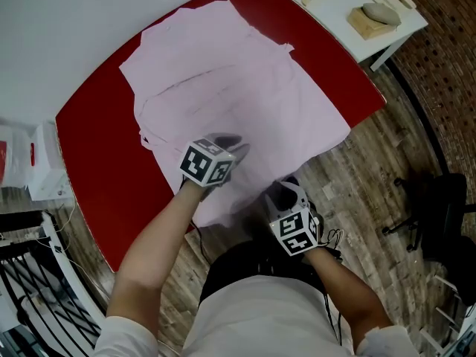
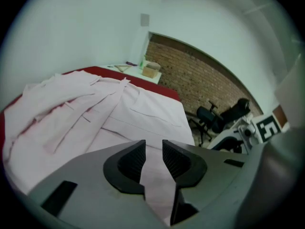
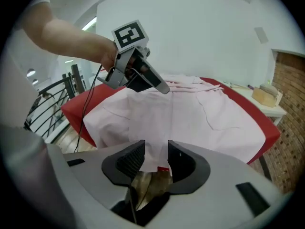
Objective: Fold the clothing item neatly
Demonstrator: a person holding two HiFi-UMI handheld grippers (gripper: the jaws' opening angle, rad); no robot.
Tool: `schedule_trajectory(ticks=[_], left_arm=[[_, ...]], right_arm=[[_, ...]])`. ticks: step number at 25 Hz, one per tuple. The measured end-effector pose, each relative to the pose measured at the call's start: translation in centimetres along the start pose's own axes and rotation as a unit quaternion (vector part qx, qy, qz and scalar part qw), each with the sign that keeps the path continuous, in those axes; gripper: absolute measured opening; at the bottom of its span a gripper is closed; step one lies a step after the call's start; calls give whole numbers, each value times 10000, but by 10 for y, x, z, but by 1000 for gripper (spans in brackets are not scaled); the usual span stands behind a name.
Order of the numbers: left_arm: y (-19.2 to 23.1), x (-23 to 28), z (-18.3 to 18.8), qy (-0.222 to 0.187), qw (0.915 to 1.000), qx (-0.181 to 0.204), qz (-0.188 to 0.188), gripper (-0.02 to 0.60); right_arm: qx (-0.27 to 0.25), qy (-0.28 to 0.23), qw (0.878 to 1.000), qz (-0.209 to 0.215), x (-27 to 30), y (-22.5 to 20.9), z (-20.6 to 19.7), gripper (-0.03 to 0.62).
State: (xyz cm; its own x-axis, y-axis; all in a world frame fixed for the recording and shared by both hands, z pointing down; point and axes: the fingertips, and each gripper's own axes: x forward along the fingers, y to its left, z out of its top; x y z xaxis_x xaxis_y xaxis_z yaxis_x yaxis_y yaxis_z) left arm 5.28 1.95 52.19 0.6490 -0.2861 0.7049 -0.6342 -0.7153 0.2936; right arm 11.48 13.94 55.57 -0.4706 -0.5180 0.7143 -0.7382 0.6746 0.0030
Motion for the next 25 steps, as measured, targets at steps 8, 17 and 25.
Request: schedule_trajectory(ticks=[8, 17, 25], left_arm=[[20, 3, -12, 1220, 9568, 2584, 539, 89], [20, 21, -21, 1619, 9249, 3391, 580, 87], [19, 23, -15, 1428, 9208, 3547, 768, 77]], right_arm=[[1145, 414, 9916, 427, 31, 1, -25, 150], [1060, 158, 9904, 877, 37, 0, -28, 25], [764, -248, 9938, 765, 2, -9, -14, 18]])
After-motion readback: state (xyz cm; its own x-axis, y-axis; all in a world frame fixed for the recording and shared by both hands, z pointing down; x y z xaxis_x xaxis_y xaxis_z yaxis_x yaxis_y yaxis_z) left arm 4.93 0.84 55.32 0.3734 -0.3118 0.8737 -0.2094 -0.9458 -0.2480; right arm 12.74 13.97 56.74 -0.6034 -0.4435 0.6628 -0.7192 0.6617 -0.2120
